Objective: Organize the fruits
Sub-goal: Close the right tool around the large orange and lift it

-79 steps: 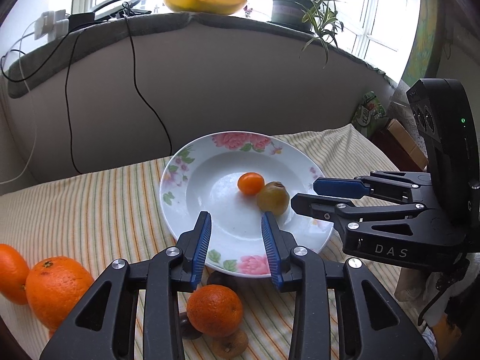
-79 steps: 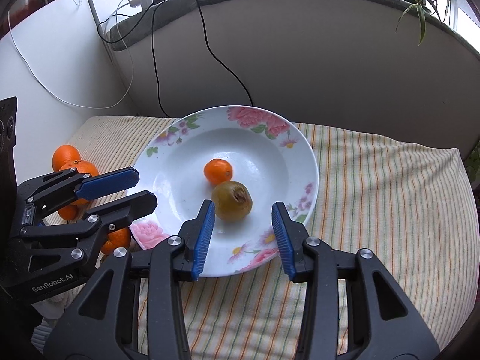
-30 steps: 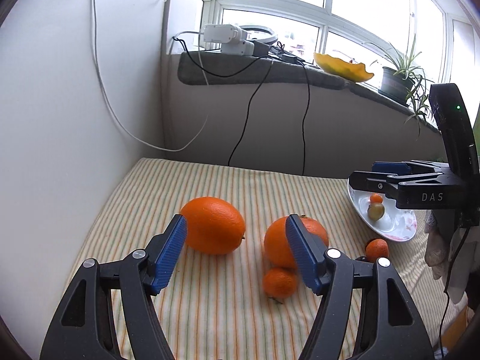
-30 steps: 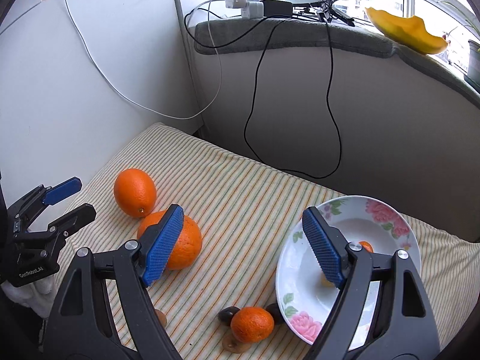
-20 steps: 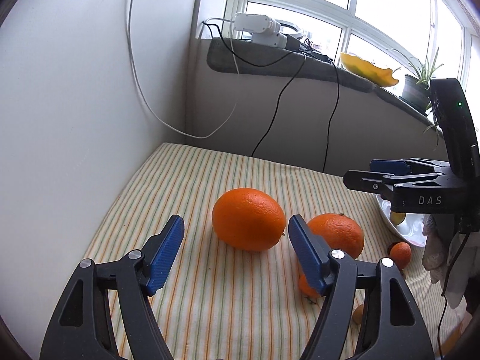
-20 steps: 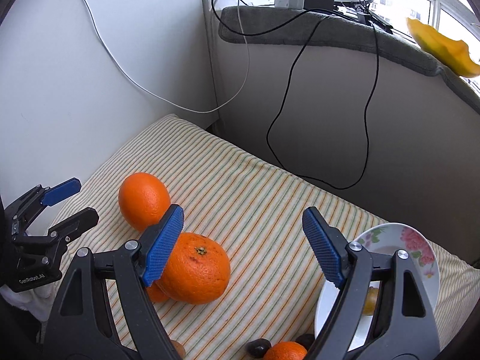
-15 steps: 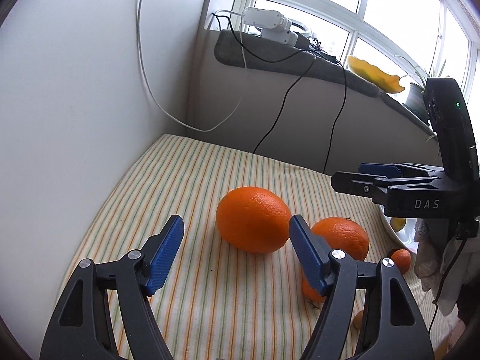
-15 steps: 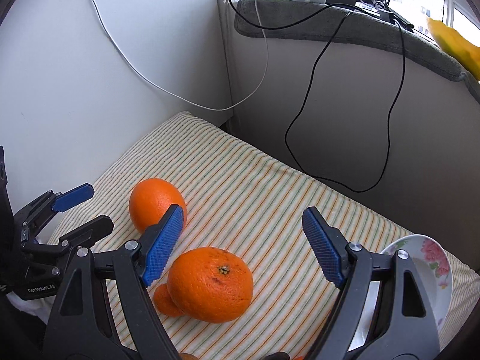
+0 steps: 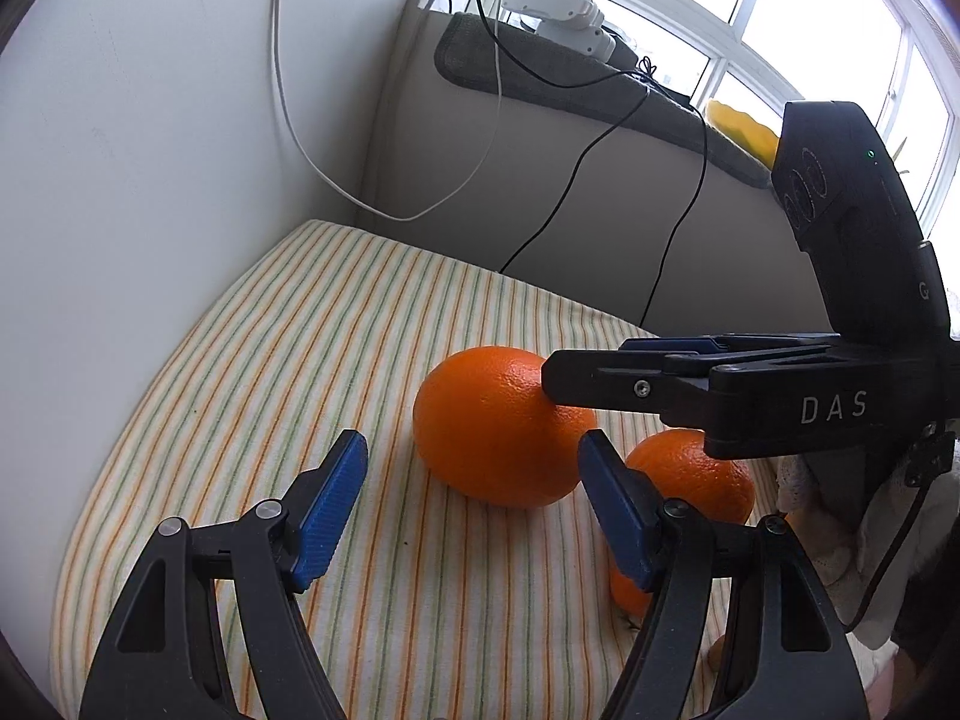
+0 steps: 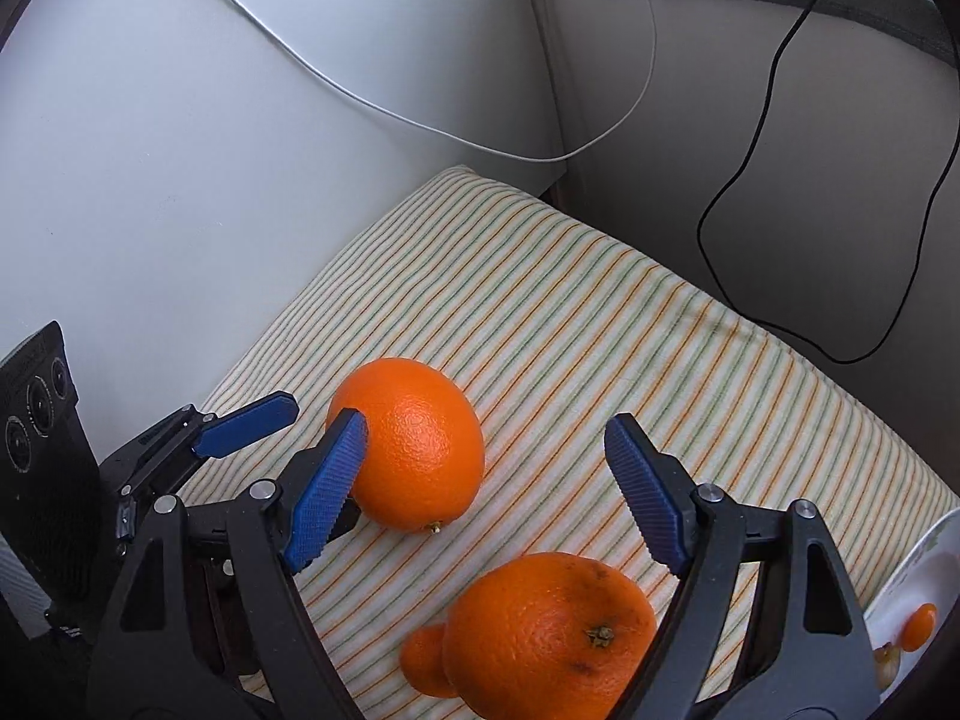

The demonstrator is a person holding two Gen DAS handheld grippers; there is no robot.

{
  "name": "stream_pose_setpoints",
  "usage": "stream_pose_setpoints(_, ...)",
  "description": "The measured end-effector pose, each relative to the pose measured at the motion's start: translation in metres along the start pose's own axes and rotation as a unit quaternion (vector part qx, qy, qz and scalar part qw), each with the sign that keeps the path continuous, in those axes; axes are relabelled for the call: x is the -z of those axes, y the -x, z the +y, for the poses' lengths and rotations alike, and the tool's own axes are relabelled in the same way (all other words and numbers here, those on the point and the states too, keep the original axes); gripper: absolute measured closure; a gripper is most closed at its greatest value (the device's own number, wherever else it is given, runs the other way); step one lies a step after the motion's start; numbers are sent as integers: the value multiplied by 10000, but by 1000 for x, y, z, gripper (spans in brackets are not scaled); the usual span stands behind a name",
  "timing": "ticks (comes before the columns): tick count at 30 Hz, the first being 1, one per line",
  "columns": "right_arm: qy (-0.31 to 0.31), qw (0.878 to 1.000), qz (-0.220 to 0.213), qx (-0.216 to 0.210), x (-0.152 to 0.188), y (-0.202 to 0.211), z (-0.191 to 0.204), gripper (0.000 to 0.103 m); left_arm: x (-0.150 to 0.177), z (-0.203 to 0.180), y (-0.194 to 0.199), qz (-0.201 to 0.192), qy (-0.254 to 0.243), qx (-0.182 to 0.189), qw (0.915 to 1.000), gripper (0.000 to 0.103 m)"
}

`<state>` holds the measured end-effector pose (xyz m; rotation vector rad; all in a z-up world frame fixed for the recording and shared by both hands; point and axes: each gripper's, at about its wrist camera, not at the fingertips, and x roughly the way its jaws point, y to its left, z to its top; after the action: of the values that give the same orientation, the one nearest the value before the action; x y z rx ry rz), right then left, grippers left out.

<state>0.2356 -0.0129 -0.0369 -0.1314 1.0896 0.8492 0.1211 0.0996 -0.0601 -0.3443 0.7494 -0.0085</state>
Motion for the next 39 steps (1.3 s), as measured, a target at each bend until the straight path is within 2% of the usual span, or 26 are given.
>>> stream_pose_setpoints(12, -274, 9980, 299, -494, -7, -19, -2, 19, -2, -2, -13, 110, 32, 213, 9997, 30)
stream_pose_setpoints(20, -215, 9973, 375, -601, -6, -25, 3, 19, -2, -3, -13, 131, 81, 335, 9993, 34)
stream_pose_setpoints(31, -415, 9924, 573, -1010, -5, -42, 1, 33, -4, -2, -14, 217, 193, 531, 9982, 39)
stream_pose_setpoints(39, -615, 9917, 500, -1012, -3, -37, -4, 33, -3, -7, -7, 136, 151, 500, 9985, 39)
